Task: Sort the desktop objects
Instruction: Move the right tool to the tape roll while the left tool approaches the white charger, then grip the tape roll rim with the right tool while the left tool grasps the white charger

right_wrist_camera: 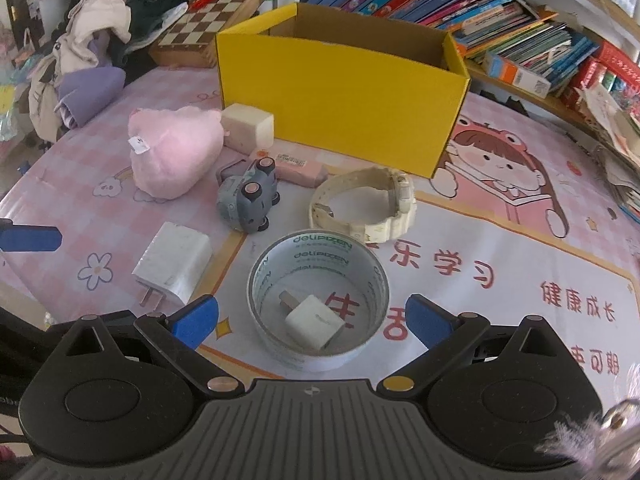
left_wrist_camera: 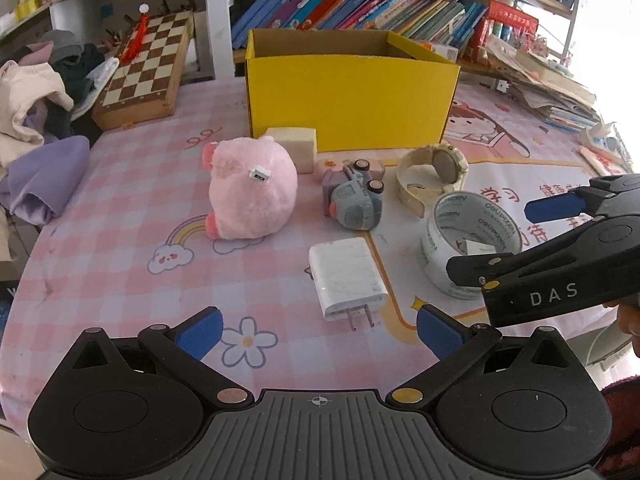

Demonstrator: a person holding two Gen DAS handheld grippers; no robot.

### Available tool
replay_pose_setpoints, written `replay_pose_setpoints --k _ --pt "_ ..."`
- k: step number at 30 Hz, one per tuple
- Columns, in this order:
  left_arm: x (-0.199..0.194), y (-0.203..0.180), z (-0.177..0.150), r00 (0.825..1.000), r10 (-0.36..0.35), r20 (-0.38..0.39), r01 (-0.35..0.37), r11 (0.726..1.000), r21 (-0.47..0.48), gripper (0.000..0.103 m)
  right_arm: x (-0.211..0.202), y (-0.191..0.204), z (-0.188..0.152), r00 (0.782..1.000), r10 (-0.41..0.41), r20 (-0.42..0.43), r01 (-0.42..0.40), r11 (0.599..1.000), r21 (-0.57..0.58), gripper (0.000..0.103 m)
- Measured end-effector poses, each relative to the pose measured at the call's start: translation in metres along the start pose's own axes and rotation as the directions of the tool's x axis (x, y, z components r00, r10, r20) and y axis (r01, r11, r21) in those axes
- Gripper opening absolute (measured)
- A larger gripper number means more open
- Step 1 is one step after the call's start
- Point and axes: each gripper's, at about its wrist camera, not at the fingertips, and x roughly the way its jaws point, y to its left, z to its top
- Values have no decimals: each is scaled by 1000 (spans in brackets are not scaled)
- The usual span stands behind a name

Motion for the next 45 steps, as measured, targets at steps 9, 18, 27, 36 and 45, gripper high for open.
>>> replay_pose_setpoints --k 9,18,27,36,45 --pt "12 -2 6 1000 6 -25 -6 1000 -1 103 22 -3 9 998 37 -55 -38 999 -19 102" --pt "20 -8 10 999 4 -41 -4 1000 -1 103 33 -13 10 995 45 -85 -47 999 -15 84" --pt "30 -19 17 1000 -3 -31 3 1000 17 103 21 -31 7 999 40 -33 -40 999 3 82" --pt "50 -24 23 999 4 -48 -1 999 50 92 13 -41 9 999 43 16 -43 999 -3 82" --pt "66 -22 24 999 5 -51 -2 998 70 74 5 -45 10 998 22 66 -22 1000 -5 82"
